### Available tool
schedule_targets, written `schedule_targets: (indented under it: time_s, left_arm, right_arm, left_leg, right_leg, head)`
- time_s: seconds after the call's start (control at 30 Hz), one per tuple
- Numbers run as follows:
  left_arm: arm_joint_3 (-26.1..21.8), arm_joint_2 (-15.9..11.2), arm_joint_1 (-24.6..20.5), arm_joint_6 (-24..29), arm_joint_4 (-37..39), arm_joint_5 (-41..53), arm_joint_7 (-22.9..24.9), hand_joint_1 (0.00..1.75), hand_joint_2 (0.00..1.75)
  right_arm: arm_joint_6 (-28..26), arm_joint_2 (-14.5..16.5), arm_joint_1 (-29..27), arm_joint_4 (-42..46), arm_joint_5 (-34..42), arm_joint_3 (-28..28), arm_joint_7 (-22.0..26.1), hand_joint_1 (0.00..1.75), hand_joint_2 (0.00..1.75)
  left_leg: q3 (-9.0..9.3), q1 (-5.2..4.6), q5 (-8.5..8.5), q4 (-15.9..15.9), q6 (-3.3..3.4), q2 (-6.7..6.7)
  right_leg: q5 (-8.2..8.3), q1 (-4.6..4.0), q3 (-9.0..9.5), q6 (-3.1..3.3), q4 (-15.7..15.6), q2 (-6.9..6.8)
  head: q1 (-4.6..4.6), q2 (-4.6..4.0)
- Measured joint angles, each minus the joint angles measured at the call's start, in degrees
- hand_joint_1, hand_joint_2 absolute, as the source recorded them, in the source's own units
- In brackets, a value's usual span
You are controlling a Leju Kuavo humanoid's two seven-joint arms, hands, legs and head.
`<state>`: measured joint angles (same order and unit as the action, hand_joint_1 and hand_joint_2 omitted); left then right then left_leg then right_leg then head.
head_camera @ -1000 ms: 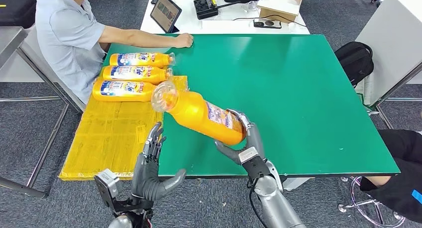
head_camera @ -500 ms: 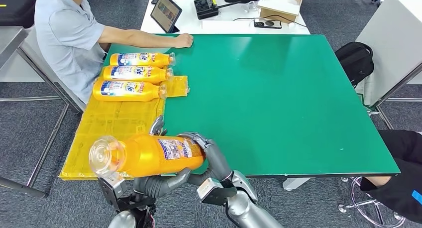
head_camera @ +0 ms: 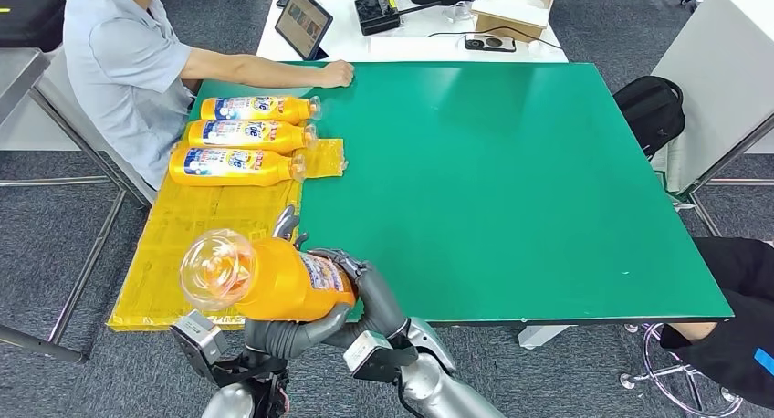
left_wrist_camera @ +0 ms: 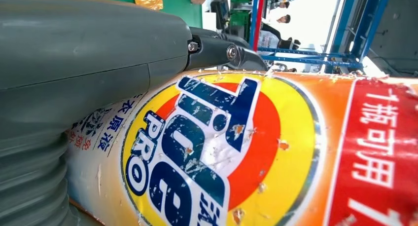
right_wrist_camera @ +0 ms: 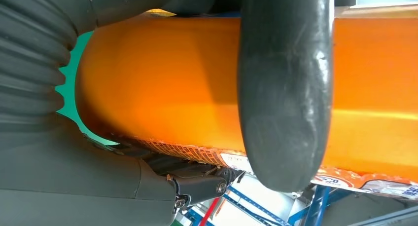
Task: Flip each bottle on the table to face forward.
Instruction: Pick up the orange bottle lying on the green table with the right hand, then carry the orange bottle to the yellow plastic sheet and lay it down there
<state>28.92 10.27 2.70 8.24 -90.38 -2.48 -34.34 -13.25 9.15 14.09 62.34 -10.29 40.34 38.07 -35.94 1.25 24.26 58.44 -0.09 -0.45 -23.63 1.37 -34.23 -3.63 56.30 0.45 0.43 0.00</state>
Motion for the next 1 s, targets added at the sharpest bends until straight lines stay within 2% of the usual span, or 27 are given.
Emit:
schedule_targets:
  time_s: [0.1,0.23,0.27,0.3,0.4,0.43,0.67,0.8,0.93,1.0]
  left_arm:
    - [0.0,0.0,0.1,0.1,0.0,-0.2,0.0,0.24,1.75]
    - [0.0,0.0,0.1,0.1,0.0,-0.5,0.0,1.75,1.75]
    - [0.0,0.0,0.1,0.1,0.0,-0.7,0.1,1.75,1.75]
    - [0.0,0.0,0.1,0.0,0.0,-1.2,0.1,1.75,1.75]
    - [-0.1,0.0,0.2,-0.8,0.0,-3.2,0.8,1.75,1.75]
    - [-0.1,-0.1,0.2,-1.2,0.0,-3.9,1.2,1.75,1.75]
    - [-1.3,-1.4,-0.1,-5.2,-0.1,-6.7,4.2,1.75,1.75]
    - [-2.6,-1.9,-0.8,-3.7,-0.4,-4.0,4.4,1.75,1.75]
    - [-4.6,-2.1,-1.7,-0.8,-0.8,-2.2,4.4,1.75,1.75]
    - [-5.3,-2.1,-2.1,0.6,-0.8,-1.6,4.8,1.75,1.75]
  right_arm:
    - [0.0,0.1,0.1,-0.4,0.0,0.0,0.0,1.75,1.75]
    - [0.0,0.3,0.3,-0.8,0.0,0.1,0.0,1.74,1.75]
    - [0.0,0.3,0.3,-0.9,0.0,0.1,0.0,1.69,1.75]
    - [-0.1,0.3,0.3,-1.1,0.0,0.1,0.0,1.44,1.75]
    - [-0.3,0.2,0.2,-1.8,-0.2,0.1,0.0,0.2,1.75]
    - [-0.4,0.2,0.2,-2.1,-0.4,0.1,0.0,0.02,1.75]
    - [-4.4,-1.4,-1.5,-2.4,-3.0,0.1,0.0,0.0,1.75]
    - [-8.1,-2.4,-2.9,0.4,-3.4,-1.1,0.0,0.0,1.75]
    - [-12.7,-3.2,-4.3,4.1,-4.3,-2.6,0.0,0.0,0.0]
    - [-16.1,-3.6,-4.6,6.2,-5.9,-3.0,0.0,0.0,0.0]
  left_leg:
    - [0.0,0.0,0.0,0.0,0.0,0.0]
    - [0.0,0.0,0.0,0.0,0.0,0.01]
    - [0.0,0.0,0.0,0.0,0.0,0.01]
    - [0.0,0.0,0.0,0.0,0.0,0.01]
    - [0.0,0.0,0.0,0.0,0.0,0.01]
    - [0.0,0.0,0.0,0.0,0.0,0.01]
    - [-0.01,0.0,0.01,0.0,0.0,0.01]
    - [-0.01,0.0,0.01,0.0,0.0,-0.01]
    - [-0.01,0.0,0.0,0.0,0.0,0.01]
    - [-0.01,0.0,0.0,0.0,0.0,0.01]
  right_leg:
    - [0.0,0.0,0.0,0.0,0.0,0.0]
    - [0.0,0.0,-0.01,0.0,0.0,0.0]
    - [0.0,0.0,-0.01,0.0,0.0,0.0]
    - [0.0,0.0,-0.02,0.0,0.0,0.0]
    - [0.0,0.0,-0.03,0.0,0.0,0.01]
    - [0.0,0.0,-0.03,0.0,0.0,0.01]
    - [0.0,0.0,-0.04,0.0,0.0,0.02]
    - [0.0,0.0,-0.01,0.0,0.0,0.01]
    - [0.01,0.0,-0.01,0.0,0.0,0.02]
    - [0.01,0.0,-0.01,0.0,0.0,0.02]
  head:
    - [-0.01,0.0]
    - [-0.02,0.0]
    - [-0.01,0.0]
    - [-0.01,0.0]
    - [-0.01,0.0]
    - [-0.01,0.0]
    - [-0.01,0.0]
    - [0.01,0.0]
    - [0.01,0.0]
    - [0.02,0.0]
